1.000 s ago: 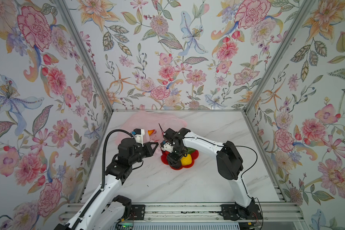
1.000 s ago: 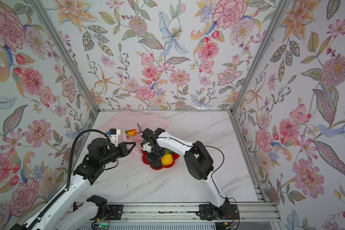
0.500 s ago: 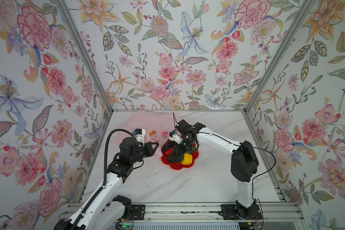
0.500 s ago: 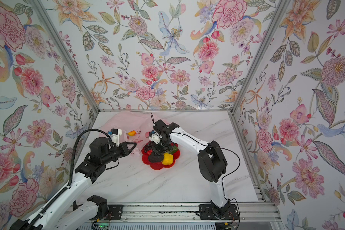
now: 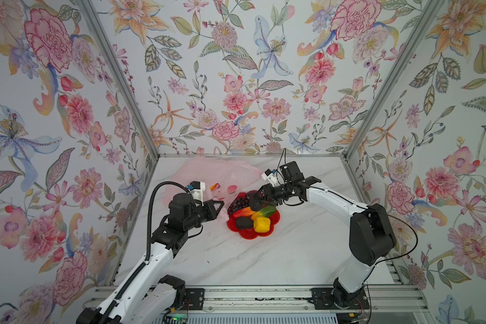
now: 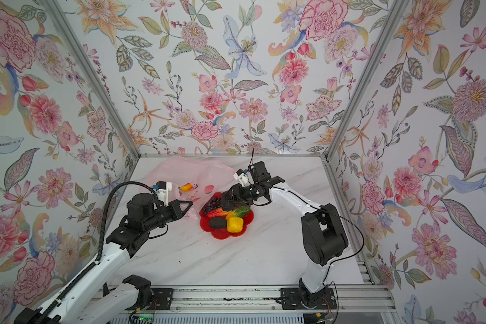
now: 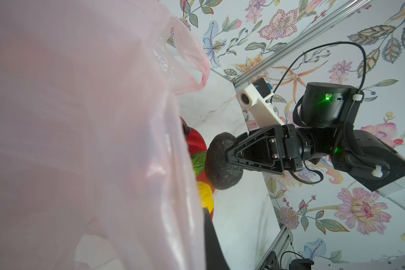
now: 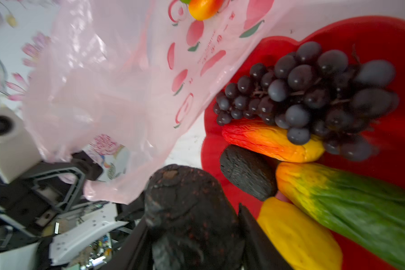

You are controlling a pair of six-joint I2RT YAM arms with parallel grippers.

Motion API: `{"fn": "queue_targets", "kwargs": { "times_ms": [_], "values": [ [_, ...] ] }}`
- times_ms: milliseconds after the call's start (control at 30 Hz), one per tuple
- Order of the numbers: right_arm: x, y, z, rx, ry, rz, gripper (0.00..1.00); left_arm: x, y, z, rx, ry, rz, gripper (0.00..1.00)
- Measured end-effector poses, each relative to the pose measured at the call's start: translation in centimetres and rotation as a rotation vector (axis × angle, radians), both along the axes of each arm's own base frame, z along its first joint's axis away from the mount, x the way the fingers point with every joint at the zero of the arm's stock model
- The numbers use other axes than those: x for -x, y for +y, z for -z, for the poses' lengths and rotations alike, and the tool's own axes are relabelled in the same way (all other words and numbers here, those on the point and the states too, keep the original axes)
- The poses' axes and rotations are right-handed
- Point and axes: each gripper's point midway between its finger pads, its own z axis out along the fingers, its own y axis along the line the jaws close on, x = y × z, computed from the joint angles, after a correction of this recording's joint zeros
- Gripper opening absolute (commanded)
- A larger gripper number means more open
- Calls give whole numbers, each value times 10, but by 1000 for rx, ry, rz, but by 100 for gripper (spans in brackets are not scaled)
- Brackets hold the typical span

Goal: Place the fruits into the plastic bag
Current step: Place the fruit in the plastic bag.

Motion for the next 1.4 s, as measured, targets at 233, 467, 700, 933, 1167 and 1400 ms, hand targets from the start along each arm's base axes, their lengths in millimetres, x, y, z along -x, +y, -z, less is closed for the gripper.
{"fn": "queue_targets", "kwargs": {
  "times_ms": [233, 467, 700, 933, 1167, 1400],
  "values": [
    [-17, 24, -42, -219, 62, 86, 52, 0, 0, 0, 0, 0, 0, 0],
    [-18, 57, -46, -292, 139, 124, 52, 0, 0, 0, 0, -1, 0, 0],
    [-18, 107, -14, -280, 248, 177, 51, 0, 0, -1, 1, -2, 1, 0],
    [-33, 144, -2, -297, 289, 216, 51, -1, -2, -9, 11, -20, 8, 0],
    [-58, 161, 9, -336, 331, 279, 51, -1, -6, -13, 27, -36, 31, 0],
    [-74, 181, 23, -356, 364, 302, 52, -2, -11, -10, 33, -24, 55, 0]
  ]
}}
